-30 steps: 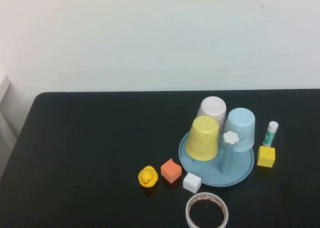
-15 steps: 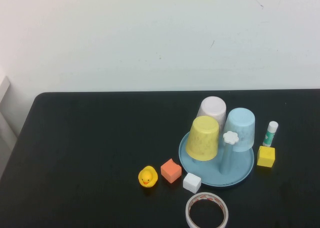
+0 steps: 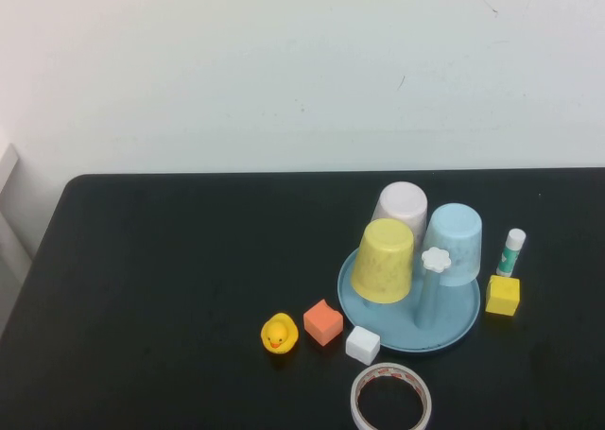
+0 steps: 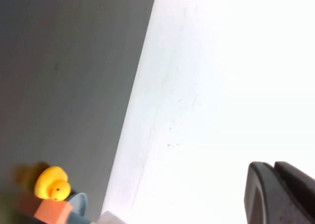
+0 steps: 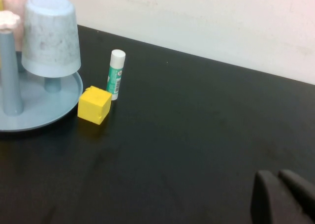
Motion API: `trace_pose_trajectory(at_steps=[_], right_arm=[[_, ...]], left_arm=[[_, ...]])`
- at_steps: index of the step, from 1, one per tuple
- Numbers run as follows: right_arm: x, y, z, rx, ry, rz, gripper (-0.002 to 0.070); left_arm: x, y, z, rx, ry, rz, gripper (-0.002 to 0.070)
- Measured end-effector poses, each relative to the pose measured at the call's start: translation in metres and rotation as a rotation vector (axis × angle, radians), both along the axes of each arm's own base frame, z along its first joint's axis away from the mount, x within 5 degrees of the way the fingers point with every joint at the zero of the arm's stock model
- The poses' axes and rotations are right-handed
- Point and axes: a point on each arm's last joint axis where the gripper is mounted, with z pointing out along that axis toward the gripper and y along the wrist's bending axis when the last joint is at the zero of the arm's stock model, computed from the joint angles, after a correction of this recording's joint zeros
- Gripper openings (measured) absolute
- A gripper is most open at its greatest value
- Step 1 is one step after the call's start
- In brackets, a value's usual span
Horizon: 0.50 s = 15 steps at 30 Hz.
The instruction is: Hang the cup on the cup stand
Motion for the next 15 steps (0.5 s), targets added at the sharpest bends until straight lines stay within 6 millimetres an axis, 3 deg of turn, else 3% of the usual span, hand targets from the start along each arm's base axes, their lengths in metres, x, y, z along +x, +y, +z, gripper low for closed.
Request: trace_pose_trajectory(at_steps=[11,15], right_arm=[[0.0000,0.0000,0.0000,0.000,0.000,0.000,-0.0001],[0.0000,0.0000,0.0000,0.000,0.000,0.000,-0.0001]], left_arm=[[-0.0005,-0.0001,-0.0019,0.047,0.019,-0.021,-0.0001],[-0.0005,0.0002,-0.0020,0.308,0.002,-0.086,-0.0001]])
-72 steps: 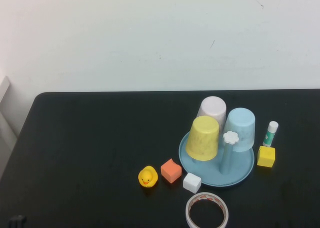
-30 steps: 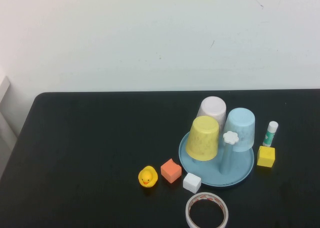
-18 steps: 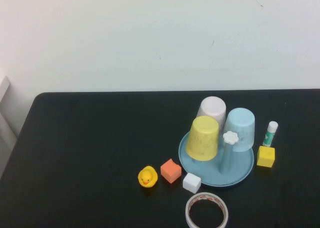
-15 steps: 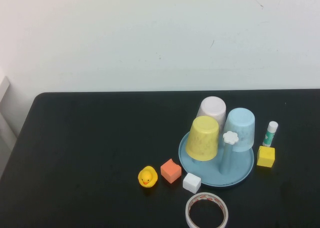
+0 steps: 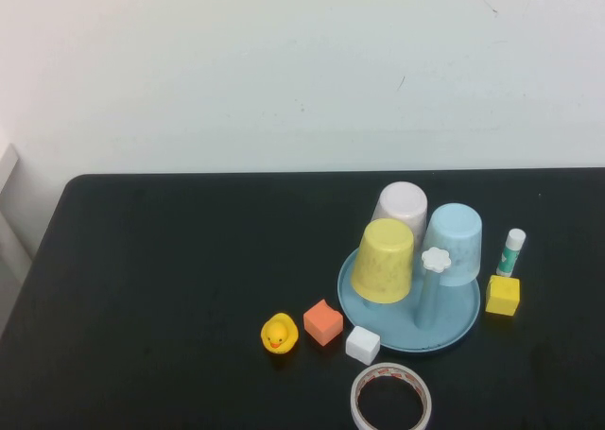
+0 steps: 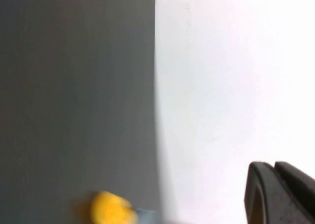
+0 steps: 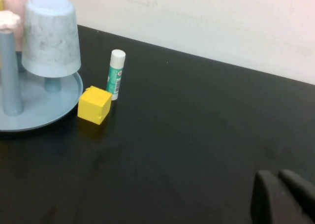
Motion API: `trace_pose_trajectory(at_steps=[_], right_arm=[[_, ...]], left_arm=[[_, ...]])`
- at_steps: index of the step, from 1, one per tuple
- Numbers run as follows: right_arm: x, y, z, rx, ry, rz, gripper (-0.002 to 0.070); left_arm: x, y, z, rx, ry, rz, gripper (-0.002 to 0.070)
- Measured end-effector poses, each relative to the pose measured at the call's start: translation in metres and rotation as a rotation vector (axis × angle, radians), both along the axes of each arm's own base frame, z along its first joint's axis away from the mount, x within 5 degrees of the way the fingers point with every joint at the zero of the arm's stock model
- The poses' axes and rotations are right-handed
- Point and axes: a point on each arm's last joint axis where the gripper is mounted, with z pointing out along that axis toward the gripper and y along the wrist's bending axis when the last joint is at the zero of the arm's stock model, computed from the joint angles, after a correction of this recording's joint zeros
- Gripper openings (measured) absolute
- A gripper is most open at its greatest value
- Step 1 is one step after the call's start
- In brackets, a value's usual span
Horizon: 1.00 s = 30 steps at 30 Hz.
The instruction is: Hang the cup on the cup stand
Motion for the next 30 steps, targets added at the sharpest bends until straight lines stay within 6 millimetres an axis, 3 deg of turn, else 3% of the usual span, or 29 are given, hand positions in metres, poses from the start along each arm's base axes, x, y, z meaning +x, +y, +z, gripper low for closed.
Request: trace_pose_trajectory(at_steps=[6,8,11,18,21,23,24,25,26,30], right_arm=[[0.000,0.000,0.000,0.000,0.000,0.000,-0.0001],[0.000,0.000,0.000,0.000,0.000,0.000,-0.0001],[0.000,0.000,0.000,0.000,0.000,0.000,-0.0001],[0.000,0.000,0.000,0.000,0.000,0.000,-0.0001],[0.000,0.000,0.000,0.000,0.000,0.000,-0.0001],[0.000,0.000,0.000,0.000,0.000,0.000,-0.0001],[0.000,0.000,0.000,0.000,0.000,0.000,-0.0001],[0.000,0.000,0.000,0.000,0.000,0.000,-0.0001],[0.000,0.000,0.000,0.000,0.000,0.000,-0.0001],[0.000,0.000,0.000,0.000,0.000,0.000,-0.0001]], left_arm=[[0.000,0.001,0.000,0.925,-0.057,-0.245,-0.0001],[0.000,0.000,0.000,1.099,-0.077,-0.306,-0.0001],[0.000,-0.003,0.002,1.057,-0.115,-0.303,-0.0001],[0.002,-0.002,0.012,0.720,-0.188,-0.169,-0.0001],[0.002,-0.002,0.012,0.809,-0.194,-0.178,-0.0001],[0.002,-0.001,0.012,0.998,-0.202,-0.213,-0.0001],[0.002,-0.001,0.010,1.395,-0.200,-0.303,-0.0001],[0.002,-0.001,0.008,1.552,-0.189,-0.351,-0.0001],[0.002,-0.001,0.008,1.552,-0.189,-0.351,-0.0001],[0.001,0.000,0.002,2.061,-0.160,-0.538,-0.0001]])
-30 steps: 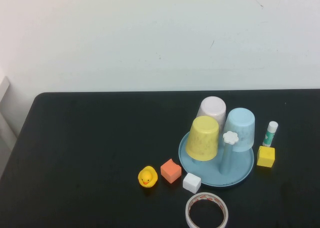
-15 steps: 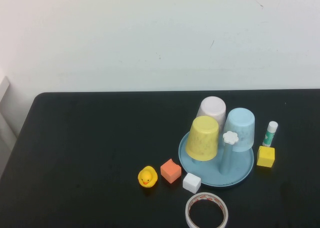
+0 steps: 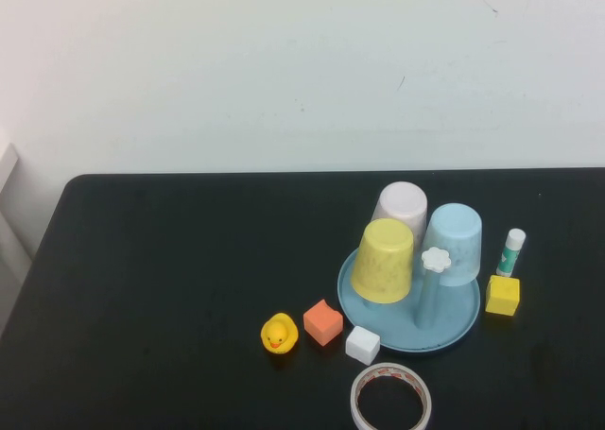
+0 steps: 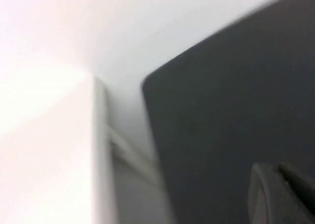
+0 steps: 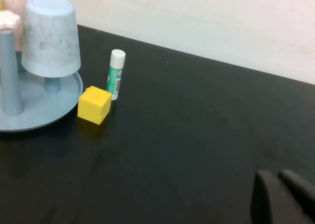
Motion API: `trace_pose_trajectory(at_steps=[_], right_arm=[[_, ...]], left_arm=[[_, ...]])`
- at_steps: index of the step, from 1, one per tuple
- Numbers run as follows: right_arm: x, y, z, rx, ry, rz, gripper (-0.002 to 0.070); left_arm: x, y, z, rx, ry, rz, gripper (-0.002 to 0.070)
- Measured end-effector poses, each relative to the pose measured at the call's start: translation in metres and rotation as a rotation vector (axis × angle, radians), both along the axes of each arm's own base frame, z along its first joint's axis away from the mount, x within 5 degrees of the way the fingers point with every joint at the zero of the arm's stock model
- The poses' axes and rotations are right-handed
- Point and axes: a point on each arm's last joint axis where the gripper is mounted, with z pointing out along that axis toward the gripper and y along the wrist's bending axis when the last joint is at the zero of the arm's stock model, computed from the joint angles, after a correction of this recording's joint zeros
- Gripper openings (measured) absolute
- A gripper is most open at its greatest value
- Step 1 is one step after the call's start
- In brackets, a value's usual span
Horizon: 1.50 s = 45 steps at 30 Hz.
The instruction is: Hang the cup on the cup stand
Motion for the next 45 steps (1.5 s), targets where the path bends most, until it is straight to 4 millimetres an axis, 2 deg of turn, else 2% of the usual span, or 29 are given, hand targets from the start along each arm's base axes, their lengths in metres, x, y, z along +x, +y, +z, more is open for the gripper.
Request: trace_pose_trajectory(at_steps=[1,5,10,14,21,30,33,38,40,45], right_arm=[[0.000,0.000,0.000,0.000,0.000,0.000,-0.0001],[0.000,0.000,0.000,0.000,0.000,0.000,-0.0001],[0.000,0.000,0.000,0.000,0.000,0.000,-0.0001],[0.000,0.000,0.000,0.000,0.000,0.000,-0.0001],[0.000,0.000,0.000,0.000,0.000,0.000,-0.0001],[0.000,0.000,0.000,0.000,0.000,0.000,-0.0001],[0.000,0.000,0.000,0.000,0.000,0.000,-0.0001],[0.000,0.000,0.000,0.000,0.000,0.000,-0.0001],[0.000,0.000,0.000,0.000,0.000,0.000,-0.0001],[0.000,0.000,0.000,0.000,0.000,0.000,-0.0001]], left_arm=[[0.000,0.000,0.000,0.106,-0.005,-0.027,-0.0001],[0.000,0.000,0.002,0.265,-0.038,-0.068,-0.0001],[0.002,-0.002,0.023,0.394,-0.280,-0.064,-0.0001],[0.001,-0.001,0.038,0.340,-0.444,-0.026,-0.0001],[0.001,-0.001,0.038,0.252,-0.444,-0.018,-0.0001],[0.001,-0.002,0.036,0.372,-0.423,-0.035,-0.0001],[0.001,-0.002,0.036,0.247,-0.413,-0.029,-0.0001],[0.002,-0.002,0.034,-0.284,-0.354,-0.004,-0.0001],[0.002,-0.002,0.033,-0.429,-0.329,0.005,-0.0001],[0.002,-0.002,0.030,-0.557,-0.283,0.020,-0.0001]])
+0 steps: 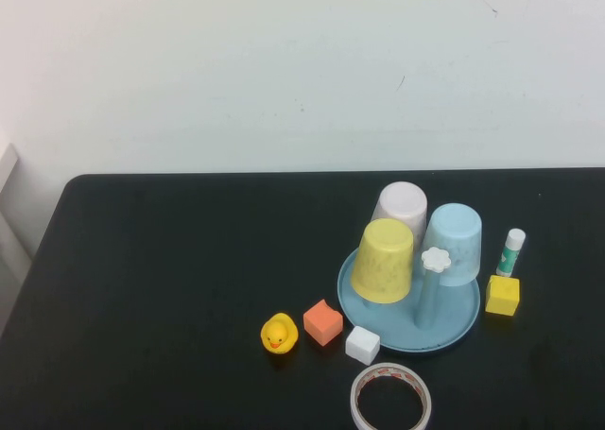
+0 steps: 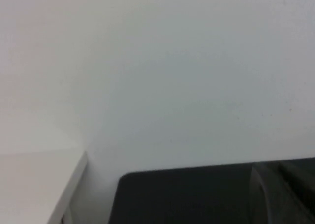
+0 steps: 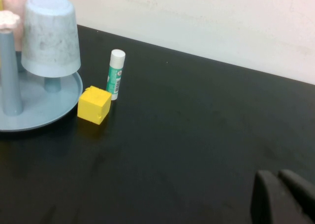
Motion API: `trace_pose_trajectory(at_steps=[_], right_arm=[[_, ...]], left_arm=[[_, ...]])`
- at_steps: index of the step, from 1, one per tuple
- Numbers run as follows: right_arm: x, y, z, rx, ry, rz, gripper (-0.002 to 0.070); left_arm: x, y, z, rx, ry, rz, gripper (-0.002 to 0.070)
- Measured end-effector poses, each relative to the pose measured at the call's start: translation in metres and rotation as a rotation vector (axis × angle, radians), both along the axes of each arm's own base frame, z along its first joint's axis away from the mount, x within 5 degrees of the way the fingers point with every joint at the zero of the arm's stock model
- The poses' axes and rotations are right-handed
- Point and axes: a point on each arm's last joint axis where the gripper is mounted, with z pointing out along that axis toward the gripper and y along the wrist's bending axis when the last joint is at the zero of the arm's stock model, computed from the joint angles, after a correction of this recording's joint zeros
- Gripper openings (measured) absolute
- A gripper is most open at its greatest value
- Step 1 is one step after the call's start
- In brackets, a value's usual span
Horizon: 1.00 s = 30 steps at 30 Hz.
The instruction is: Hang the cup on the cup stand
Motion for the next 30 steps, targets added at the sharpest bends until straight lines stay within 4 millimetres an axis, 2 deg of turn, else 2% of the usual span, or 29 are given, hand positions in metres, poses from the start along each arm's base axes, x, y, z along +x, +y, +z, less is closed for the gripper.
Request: trace_pose_trajectory(at_steps=[12,22,26,30], right_arm=[[0.000,0.000,0.000,0.000,0.000,0.000,-0.0001],[0.000,0.000,0.000,0.000,0.000,0.000,-0.0001],[0.000,0.000,0.000,0.000,0.000,0.000,-0.0001],[0.000,0.000,0.000,0.000,0.000,0.000,-0.0001]], left_arm=[[-0.001,0.000,-0.027,-0.019,0.302,0.001,-0.0002],[-0.002,0.000,-0.027,-0.064,0.309,0.000,-0.0001],[-0.001,-0.002,-0.022,-0.199,0.264,-0.021,-0.0001],[0.000,-0.003,-0.013,-0.437,0.186,-0.044,-0.0001]])
